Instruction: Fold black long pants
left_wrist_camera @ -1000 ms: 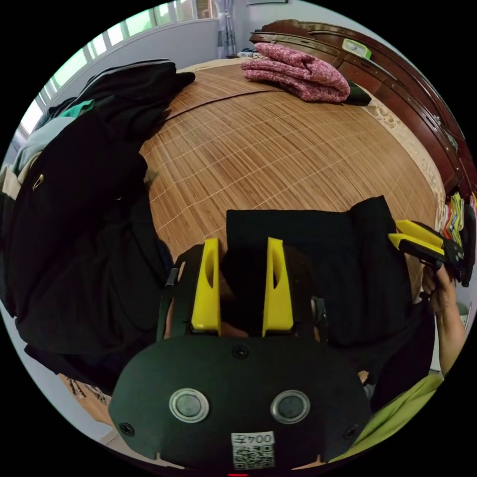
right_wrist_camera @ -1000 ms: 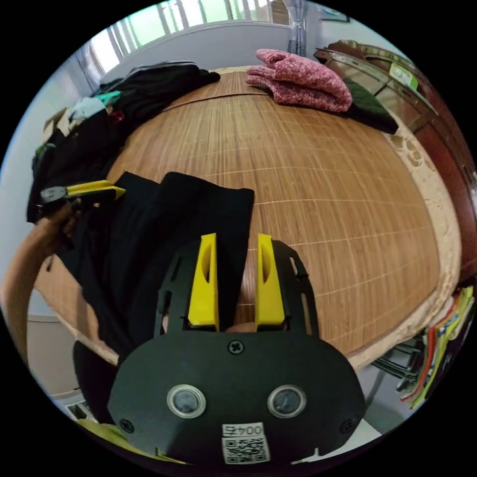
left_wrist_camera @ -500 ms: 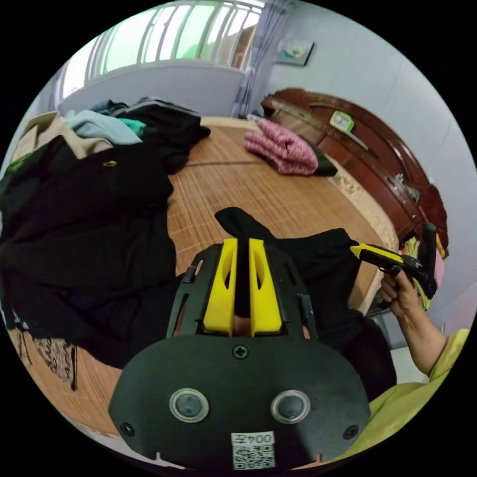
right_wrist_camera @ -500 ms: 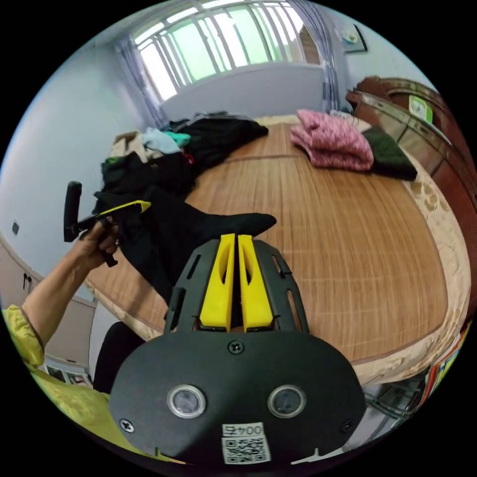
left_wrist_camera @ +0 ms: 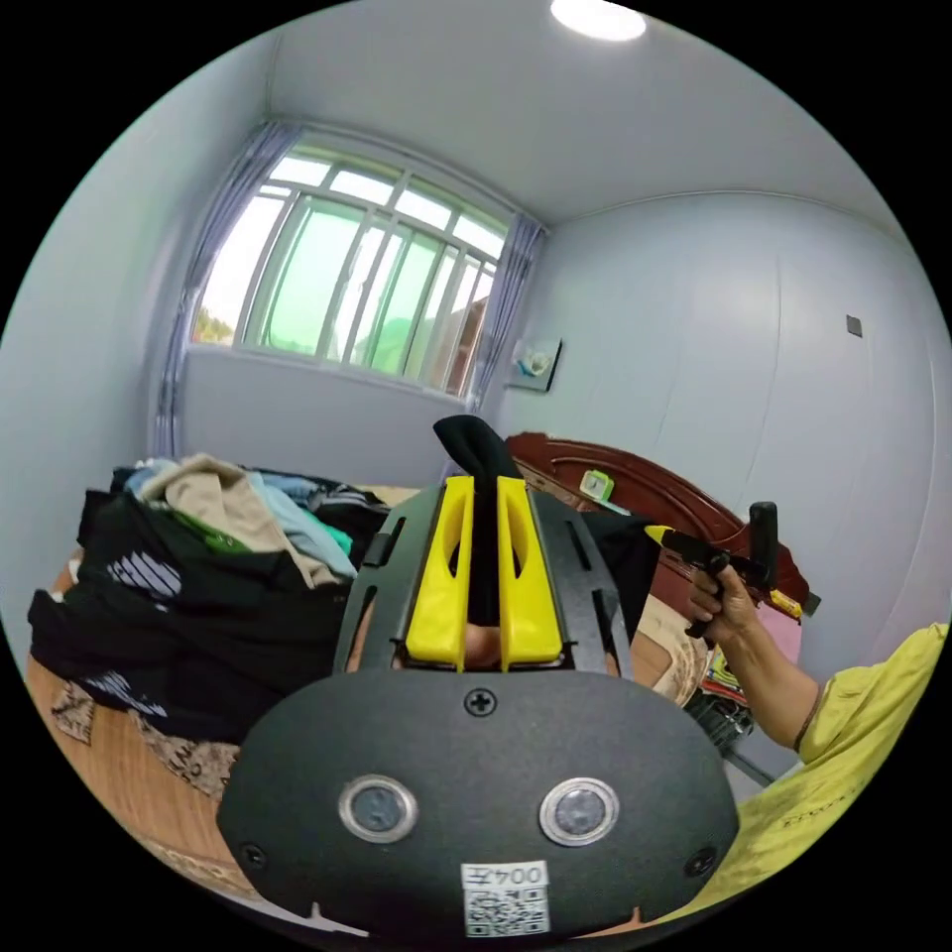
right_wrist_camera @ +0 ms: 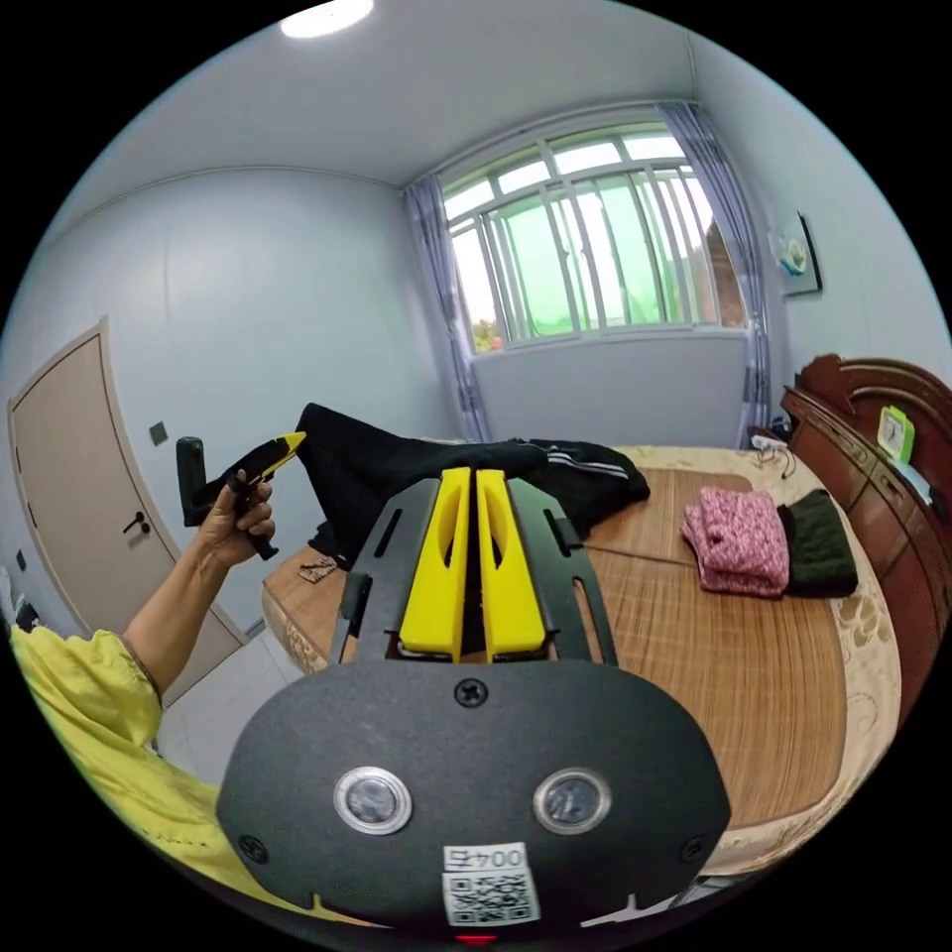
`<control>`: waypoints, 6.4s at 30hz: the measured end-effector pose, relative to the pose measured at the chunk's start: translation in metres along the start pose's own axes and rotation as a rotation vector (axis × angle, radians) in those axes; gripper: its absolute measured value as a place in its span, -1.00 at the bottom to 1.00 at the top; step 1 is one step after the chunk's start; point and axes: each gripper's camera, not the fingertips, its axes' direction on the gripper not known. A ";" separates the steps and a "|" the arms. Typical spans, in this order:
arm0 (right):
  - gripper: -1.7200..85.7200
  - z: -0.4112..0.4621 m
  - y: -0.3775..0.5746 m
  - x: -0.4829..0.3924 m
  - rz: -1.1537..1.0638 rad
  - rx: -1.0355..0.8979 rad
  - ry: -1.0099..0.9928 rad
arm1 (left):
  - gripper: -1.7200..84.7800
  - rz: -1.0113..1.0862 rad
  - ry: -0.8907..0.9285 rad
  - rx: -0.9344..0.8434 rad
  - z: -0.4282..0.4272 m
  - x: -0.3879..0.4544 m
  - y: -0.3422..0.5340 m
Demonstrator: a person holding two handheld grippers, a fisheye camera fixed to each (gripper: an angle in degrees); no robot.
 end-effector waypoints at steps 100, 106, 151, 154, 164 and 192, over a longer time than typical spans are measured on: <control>-0.98 0.228 0.575 0.186 0.113 -1.133 0.418 | -0.95 0.210 -0.384 -1.032 0.444 0.387 0.387; -0.98 0.231 0.601 0.198 0.109 -1.145 0.422 | -0.96 0.205 -0.359 -1.079 0.461 0.404 0.400; -0.89 -0.054 0.823 0.544 1.106 -0.428 0.128 | -0.95 -0.001 -0.224 -1.171 0.458 0.293 0.542; -0.91 -0.065 0.800 0.540 1.014 -0.381 0.163 | -0.95 -0.007 -0.204 -1.181 0.454 0.277 0.552; -0.85 -0.092 0.799 0.529 0.948 -0.537 0.380 | -0.94 0.070 0.027 -1.376 0.424 0.255 0.598; -0.86 0.300 0.612 0.498 0.334 -1.459 0.410 | -0.62 -0.179 -0.634 -1.027 0.231 -0.111 0.585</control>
